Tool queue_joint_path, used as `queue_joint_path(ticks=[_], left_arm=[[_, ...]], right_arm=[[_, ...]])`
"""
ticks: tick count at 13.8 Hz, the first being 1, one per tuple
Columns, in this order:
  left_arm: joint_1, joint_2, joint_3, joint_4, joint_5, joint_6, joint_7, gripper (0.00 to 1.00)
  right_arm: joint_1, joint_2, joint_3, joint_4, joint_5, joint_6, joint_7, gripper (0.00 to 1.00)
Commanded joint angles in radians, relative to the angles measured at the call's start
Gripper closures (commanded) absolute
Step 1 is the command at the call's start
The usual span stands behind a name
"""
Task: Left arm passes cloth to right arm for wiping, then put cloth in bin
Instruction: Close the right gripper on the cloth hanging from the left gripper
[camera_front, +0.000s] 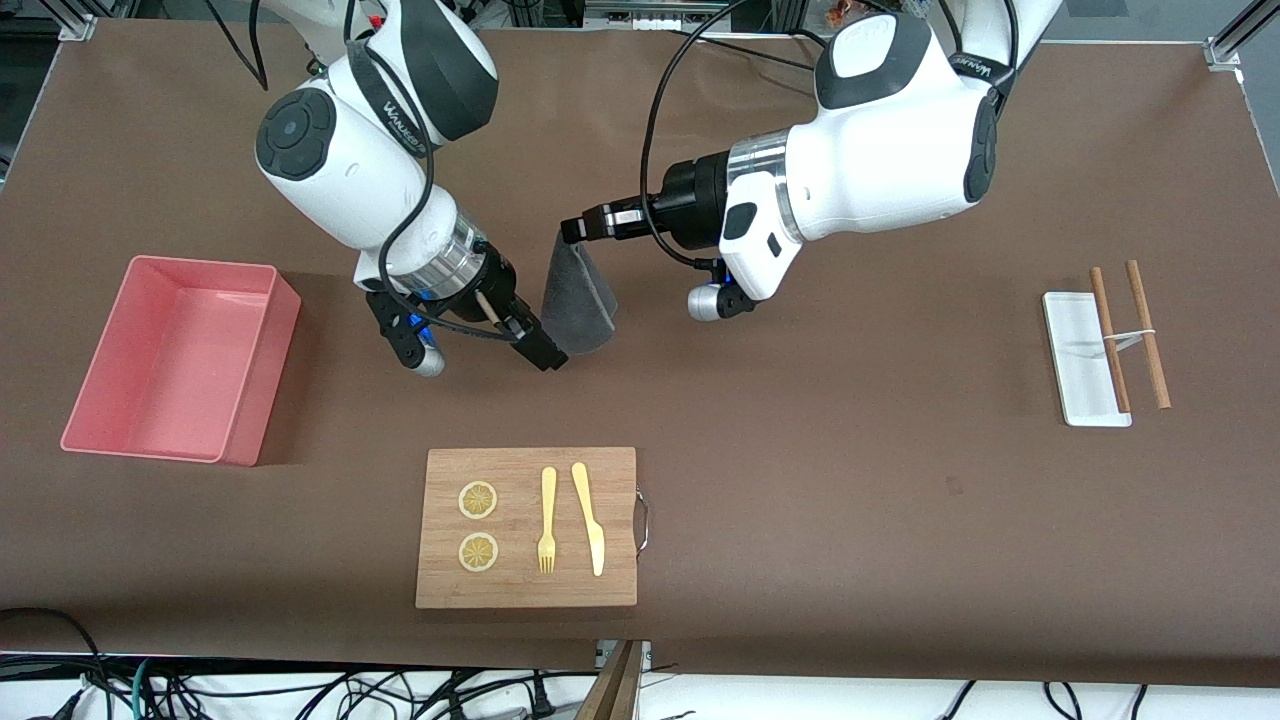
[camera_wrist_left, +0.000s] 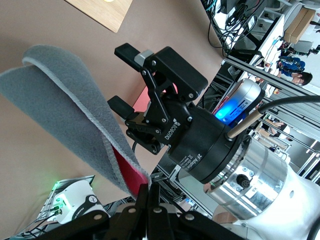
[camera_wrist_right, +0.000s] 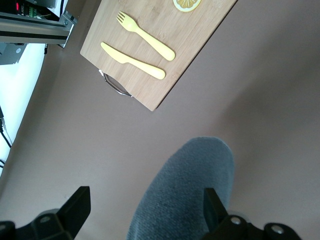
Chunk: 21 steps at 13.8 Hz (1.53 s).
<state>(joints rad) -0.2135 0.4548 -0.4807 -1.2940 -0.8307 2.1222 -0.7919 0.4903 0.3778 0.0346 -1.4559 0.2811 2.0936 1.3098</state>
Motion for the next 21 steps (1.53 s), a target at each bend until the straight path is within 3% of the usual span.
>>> queue_joint_path(ticks=[1,6,13,17,21], left_arm=[[0.002,-0.008,0.004,-0.007,-0.022,0.01,-0.004,1.0],[0.003,-0.008,0.004,-0.007,-0.024,0.008,-0.006,1.0],[0.009,-0.011,0.005,-0.007,-0.022,0.005,-0.003,1.0],[0.016,-0.011,0.005,-0.007,-0.022,0.002,-0.003,1.0],[0.017,-0.013,0.005,-0.007,-0.022,0.001,-0.003,1.0]], right_arm=[[-0.004,0.006,0.002,0.009,0.02,-0.018,-0.085,0.0],[0.001,0.018,0.002,0.009,0.023,-0.075,-0.256,0.0],[-0.01,0.056,0.002,0.003,0.098,-0.142,-0.245,0.0],[-0.035,0.127,-0.002,0.005,0.119,-0.145,-0.239,0.0],[-0.059,0.17,-0.004,0.005,0.213,-0.145,-0.228,0.0]])
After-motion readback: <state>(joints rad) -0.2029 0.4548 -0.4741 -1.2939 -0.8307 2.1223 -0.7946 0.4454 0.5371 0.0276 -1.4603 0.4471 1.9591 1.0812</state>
